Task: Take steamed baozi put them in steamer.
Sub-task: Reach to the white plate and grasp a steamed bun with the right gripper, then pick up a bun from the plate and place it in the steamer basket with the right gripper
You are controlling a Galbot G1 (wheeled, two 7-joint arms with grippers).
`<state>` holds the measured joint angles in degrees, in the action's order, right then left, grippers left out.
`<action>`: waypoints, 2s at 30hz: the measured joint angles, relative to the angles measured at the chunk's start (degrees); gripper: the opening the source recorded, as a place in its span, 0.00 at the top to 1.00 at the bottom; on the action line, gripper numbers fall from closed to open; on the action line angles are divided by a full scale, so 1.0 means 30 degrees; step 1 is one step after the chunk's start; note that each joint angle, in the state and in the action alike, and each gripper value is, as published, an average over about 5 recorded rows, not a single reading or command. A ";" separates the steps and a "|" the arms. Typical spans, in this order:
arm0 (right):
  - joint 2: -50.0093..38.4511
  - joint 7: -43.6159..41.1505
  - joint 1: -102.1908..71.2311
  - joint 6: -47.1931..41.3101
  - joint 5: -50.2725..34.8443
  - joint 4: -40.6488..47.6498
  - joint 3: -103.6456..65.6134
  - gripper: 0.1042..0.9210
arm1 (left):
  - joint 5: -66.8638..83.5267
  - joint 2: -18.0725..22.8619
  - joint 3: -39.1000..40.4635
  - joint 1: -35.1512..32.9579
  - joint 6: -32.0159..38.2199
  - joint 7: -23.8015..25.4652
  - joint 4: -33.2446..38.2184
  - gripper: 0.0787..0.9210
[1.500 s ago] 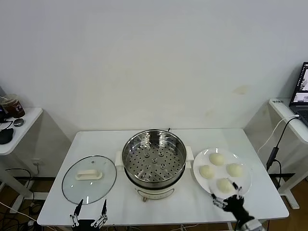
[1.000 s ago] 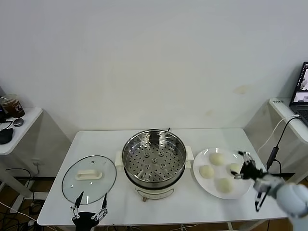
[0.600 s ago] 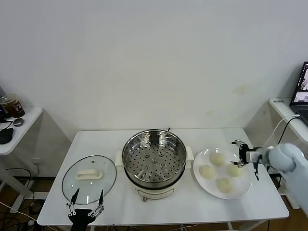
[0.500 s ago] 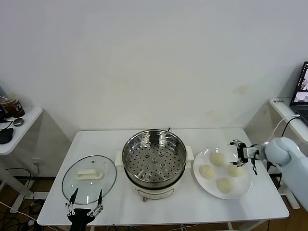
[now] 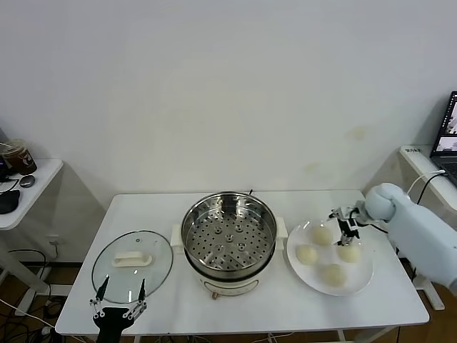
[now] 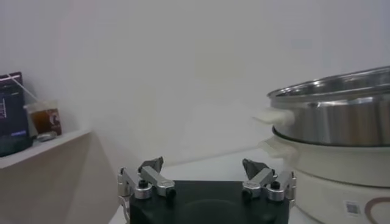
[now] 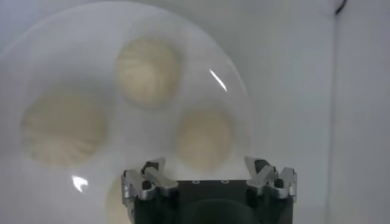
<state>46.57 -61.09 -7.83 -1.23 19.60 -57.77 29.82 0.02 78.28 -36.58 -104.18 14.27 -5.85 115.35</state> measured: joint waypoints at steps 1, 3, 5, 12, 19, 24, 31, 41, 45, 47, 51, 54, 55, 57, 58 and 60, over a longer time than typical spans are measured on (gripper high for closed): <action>0.0164 -0.0005 0.0104 -0.0048 0.0025 0.0203 0.0135 0.12 | -0.0004 0.0002 -0.0039 0.0004 0.0005 0.0003 0.0014 0.12; 0.0488 -0.0001 0.0290 -0.0144 0.0095 0.0609 0.0382 0.12 | -0.0010 0.0005 -0.0112 0.0014 0.0023 0.0008 0.0030 0.12; 0.0791 0.0003 0.0439 -0.0245 0.0176 0.0977 0.0599 0.12 | -0.0013 0.0002 -0.0180 0.0024 0.0046 0.0010 0.0029 0.12; 0.1667 -0.0008 0.0799 -0.0540 0.0449 0.1948 0.1125 0.17 | 0.0010 -0.0032 -0.0410 0.0073 0.0085 0.0011 0.0024 0.12; 0.1951 -0.0150 0.0933 -0.0798 0.0555 0.2234 0.1501 0.35 | 0.0038 -0.0024 -0.0469 0.0170 0.0080 0.0003 0.0049 0.12; 0.1944 -0.0266 0.1029 -0.0904 0.0499 0.2228 0.1684 0.45 | 0.0037 -0.0023 -0.0465 0.0202 0.0071 0.0003 0.0085 0.12; 0.1538 -0.0543 0.1611 -0.1009 0.0008 0.1736 0.2250 0.53 | 0.0038 -0.0031 -0.0462 0.0194 0.0050 0.0016 0.0186 0.12; 0.0238 -0.1445 0.4781 -0.0492 -0.2061 -0.0586 0.4132 0.52 | 0.0143 -0.0206 -0.0371 0.0309 0.0007 0.0085 0.0197 0.12; 0.0137 -0.1964 0.7135 0.0118 -0.3570 -0.1607 0.5399 0.52 | 0.0253 -0.0324 -0.0394 0.0419 0.0001 0.0120 0.0245 0.12; 0.0267 -0.2208 0.8421 0.0554 -0.4398 -0.2060 0.6147 0.52 | 0.0324 -0.0365 -0.0433 0.0435 0.0001 0.0133 0.0313 0.12; 0.0984 -0.2434 1.0662 0.1591 -0.5991 -0.2794 0.7657 0.52 | 0.0484 -0.0432 -0.0576 0.0398 0.0003 0.0146 0.0439 0.12; 0.1968 -0.2435 1.1829 0.2502 -0.6971 -0.3156 0.8770 0.51 | 0.0590 -0.0467 -0.0712 0.0348 0.0011 0.0154 0.0523 0.12; 0.2359 -0.2420 1.2116 0.2821 -0.7207 -0.3245 0.9120 0.51 | 0.0619 -0.0469 -0.0760 0.0332 0.0016 0.0158 0.0556 0.12; 0.3215 -0.2362 1.2570 0.3487 -0.7562 -0.3388 0.9777 0.51 | 0.0672 -0.0454 -0.0864 0.0313 0.0024 0.0162 0.0623 0.12; 0.3653 -0.2315 1.2735 0.3826 -0.7687 -0.3441 1.0082 0.51 | 0.0695 -0.0434 -0.0914 0.0311 0.0027 0.0164 0.0662 0.12; 0.4550 -0.2193 1.2948 0.4539 -0.7832 -0.3516 1.0659 0.50 | 0.0732 -0.0379 -0.1016 0.0320 0.0026 0.0167 0.0737 0.12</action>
<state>60.22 -67.67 31.02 12.39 -3.89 -68.32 61.80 2.22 77.15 -39.63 -103.22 14.34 -5.35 117.56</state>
